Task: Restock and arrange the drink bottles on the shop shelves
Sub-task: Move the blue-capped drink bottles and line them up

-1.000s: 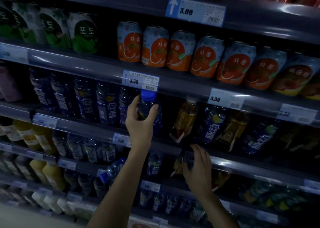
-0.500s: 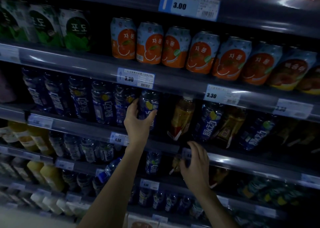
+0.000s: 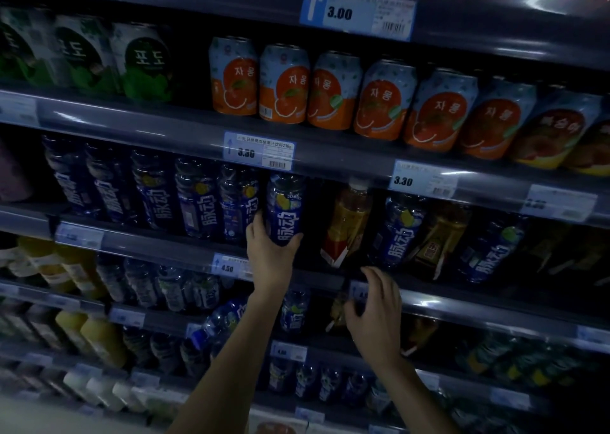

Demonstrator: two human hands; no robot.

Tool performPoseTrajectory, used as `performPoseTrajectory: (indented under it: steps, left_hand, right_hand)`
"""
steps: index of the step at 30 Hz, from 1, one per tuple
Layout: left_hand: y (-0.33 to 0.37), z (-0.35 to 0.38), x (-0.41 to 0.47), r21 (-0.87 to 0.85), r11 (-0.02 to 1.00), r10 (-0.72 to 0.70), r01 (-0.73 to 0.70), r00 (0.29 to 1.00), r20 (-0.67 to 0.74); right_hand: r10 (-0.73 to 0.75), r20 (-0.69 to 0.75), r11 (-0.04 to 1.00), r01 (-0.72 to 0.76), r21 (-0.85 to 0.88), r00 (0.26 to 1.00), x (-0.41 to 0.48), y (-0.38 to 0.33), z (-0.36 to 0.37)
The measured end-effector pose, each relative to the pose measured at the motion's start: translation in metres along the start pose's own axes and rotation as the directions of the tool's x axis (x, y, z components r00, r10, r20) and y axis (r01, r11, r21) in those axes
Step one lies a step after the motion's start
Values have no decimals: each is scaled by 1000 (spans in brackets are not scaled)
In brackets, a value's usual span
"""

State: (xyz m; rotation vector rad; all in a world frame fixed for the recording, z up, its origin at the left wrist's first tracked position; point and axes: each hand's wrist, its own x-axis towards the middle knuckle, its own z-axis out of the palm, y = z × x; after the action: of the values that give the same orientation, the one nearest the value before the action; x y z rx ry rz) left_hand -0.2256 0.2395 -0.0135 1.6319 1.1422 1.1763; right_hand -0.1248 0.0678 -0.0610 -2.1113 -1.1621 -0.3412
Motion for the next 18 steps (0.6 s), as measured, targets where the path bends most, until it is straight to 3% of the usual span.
performPoseTrajectory:
  steps: [9, 14, 18]
  left_hand:
    - [-1, -6, 4, 50, 996, 71, -76, 993, 92]
    - [-4, -9, 5, 51, 997, 40, -49, 986, 163]
    - [-1, -6, -3, 112, 993, 38, -45, 997, 63]
  right_hand:
    - [14, -68, 1000, -16, -27, 998, 10, 10, 0]
    - [20, -56, 1000, -20, -5, 998, 9, 12, 0]
    - [29, -59, 999, -27, 26, 998, 9, 12, -1]
